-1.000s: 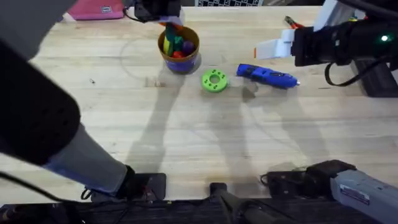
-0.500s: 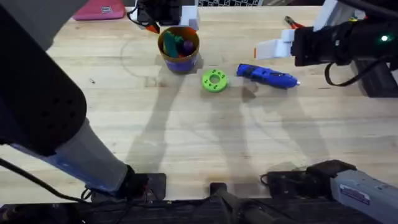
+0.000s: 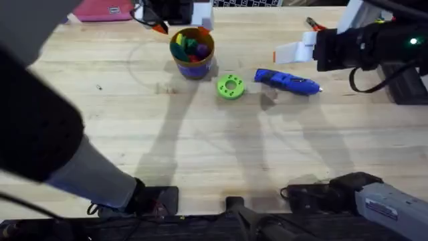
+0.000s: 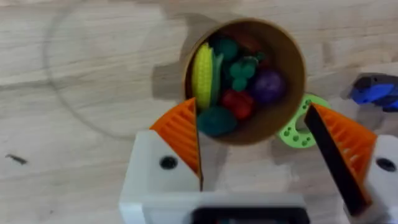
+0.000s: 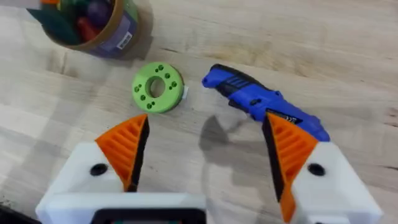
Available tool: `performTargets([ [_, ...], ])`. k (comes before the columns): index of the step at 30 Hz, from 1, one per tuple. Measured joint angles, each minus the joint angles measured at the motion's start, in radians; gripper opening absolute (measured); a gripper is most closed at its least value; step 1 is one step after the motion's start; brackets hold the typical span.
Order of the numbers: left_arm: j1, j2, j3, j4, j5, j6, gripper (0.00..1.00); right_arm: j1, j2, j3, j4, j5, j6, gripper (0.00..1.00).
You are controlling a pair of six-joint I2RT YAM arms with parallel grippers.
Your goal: Pick up the gripper from the table and insert it into the empty holder that is missing its gripper. Then pick up a screw, insert it into the mounting hole, and use the screwdriver to tighten it. Finally, clean up the table by picking up the vegetable and placing it into the bucket.
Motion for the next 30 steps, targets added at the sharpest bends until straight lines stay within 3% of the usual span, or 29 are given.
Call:
performTargets([
  [12,0.0,-0.311,-0.019,-0.245,-0.081,-0.067,0.985,0.0,0.0,0.0,-0.001,0.0,0.0,0.994],
  [19,-0.031,-0.543,-0.283,-0.244,-0.102,-0.086,0.985,0.0,0.0,0.0,-0.01,-0.001,0.0,0.994],
  [24,-0.032,-0.637,-0.488,-0.205,-0.101,-0.097,0.985,0.0,0.0,0.0,-0.107,-0.033,0.0,0.994],
  [30,-0.032,-0.658,-0.586,-0.152,-0.101,-0.099,0.985,0.0,0.0,-0.002,-0.185,-0.053,0.0,0.994],
])
